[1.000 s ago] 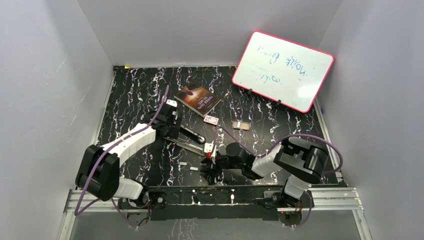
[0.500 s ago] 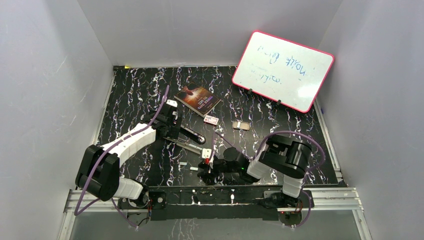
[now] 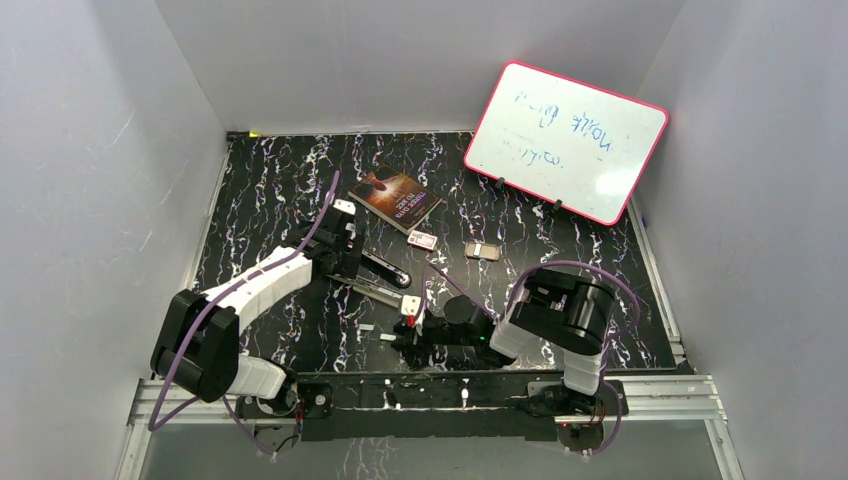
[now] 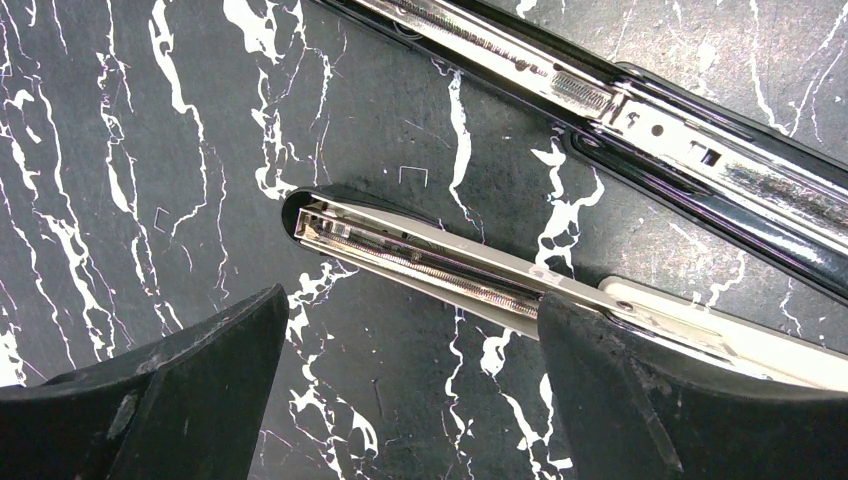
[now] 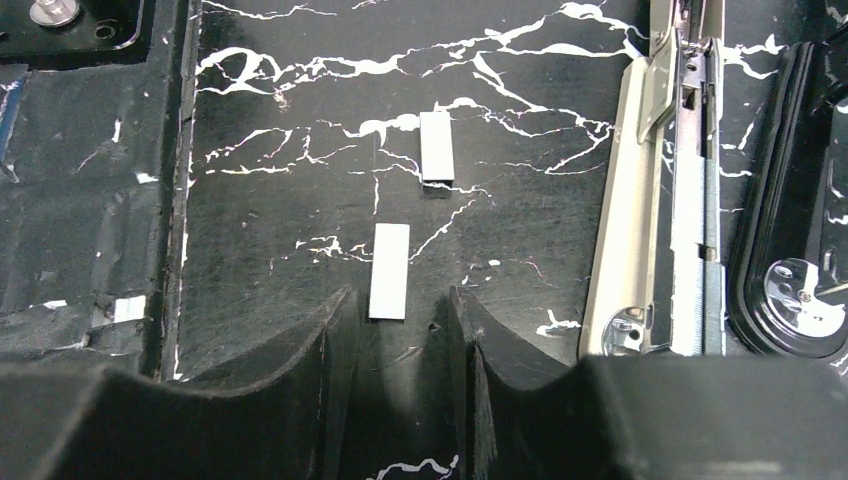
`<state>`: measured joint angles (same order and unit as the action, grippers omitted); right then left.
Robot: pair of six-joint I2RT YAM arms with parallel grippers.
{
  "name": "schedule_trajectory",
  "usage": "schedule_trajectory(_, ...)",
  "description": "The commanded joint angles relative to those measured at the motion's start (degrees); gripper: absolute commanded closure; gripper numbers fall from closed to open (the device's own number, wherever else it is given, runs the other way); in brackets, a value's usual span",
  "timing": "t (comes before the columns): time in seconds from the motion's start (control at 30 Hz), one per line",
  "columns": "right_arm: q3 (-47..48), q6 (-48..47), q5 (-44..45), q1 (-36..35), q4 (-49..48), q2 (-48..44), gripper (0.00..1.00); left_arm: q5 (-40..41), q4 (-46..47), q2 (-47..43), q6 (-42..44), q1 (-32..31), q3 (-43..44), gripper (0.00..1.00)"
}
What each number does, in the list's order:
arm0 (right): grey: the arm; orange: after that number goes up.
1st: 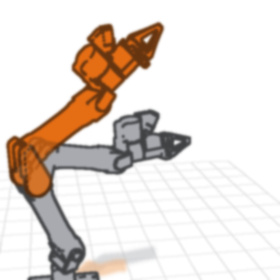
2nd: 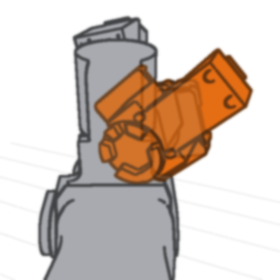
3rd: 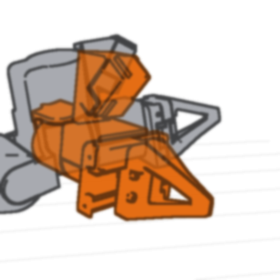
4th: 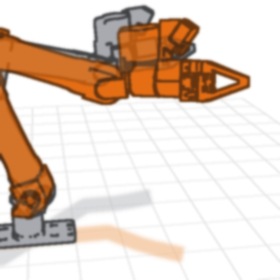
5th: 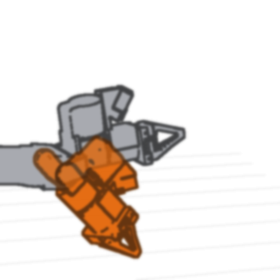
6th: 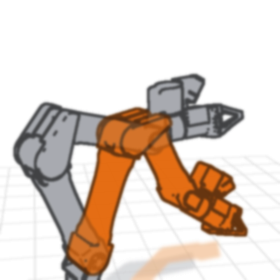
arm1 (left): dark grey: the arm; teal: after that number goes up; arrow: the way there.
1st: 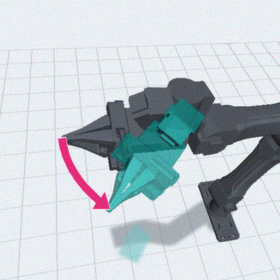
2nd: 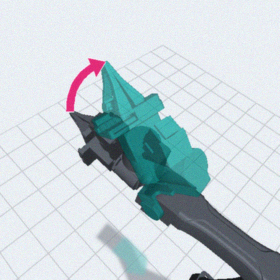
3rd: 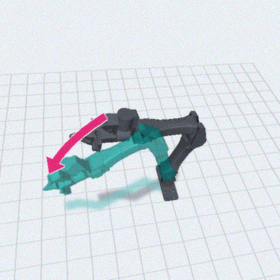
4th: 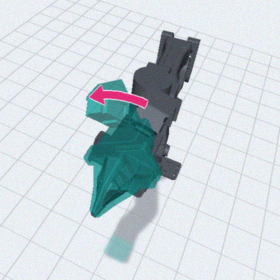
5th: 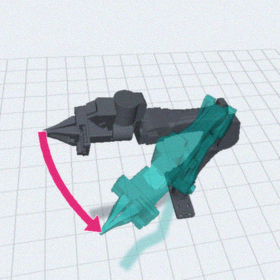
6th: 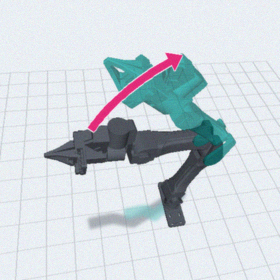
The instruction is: Load the staples into the stapler
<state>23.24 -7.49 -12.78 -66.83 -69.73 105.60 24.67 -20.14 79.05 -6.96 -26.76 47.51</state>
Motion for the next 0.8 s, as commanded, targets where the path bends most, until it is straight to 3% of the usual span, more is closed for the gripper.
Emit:
schedule_trajectory(0.0,0.84,-0.69,2.14,-0.14,-0.53,1.61,0.56,1.05,-0.51,-1.79,0.63,-0.30,-0.31,0.05)
schedule_trajectory(0.3,0.95,-0.78,1.68,-0.14,0.12,1.94,0.66,1.00,-0.47,-1.80,0.63,-0.37,-0.35,0.05)
schedule_trajectory(0.57,0.70,-1.29,0.12,-0.10,0.12,0.09,0.87,1.03,-0.40,-1.68,0.62,-0.34,-0.39,0.05)
schedule_trajectory(0.77,1.82,-2.41,-0.39,-0.12,3.13,-2.92,0.87,1.00,-0.42,-1.78,0.63,-0.39,-0.33,0.05)
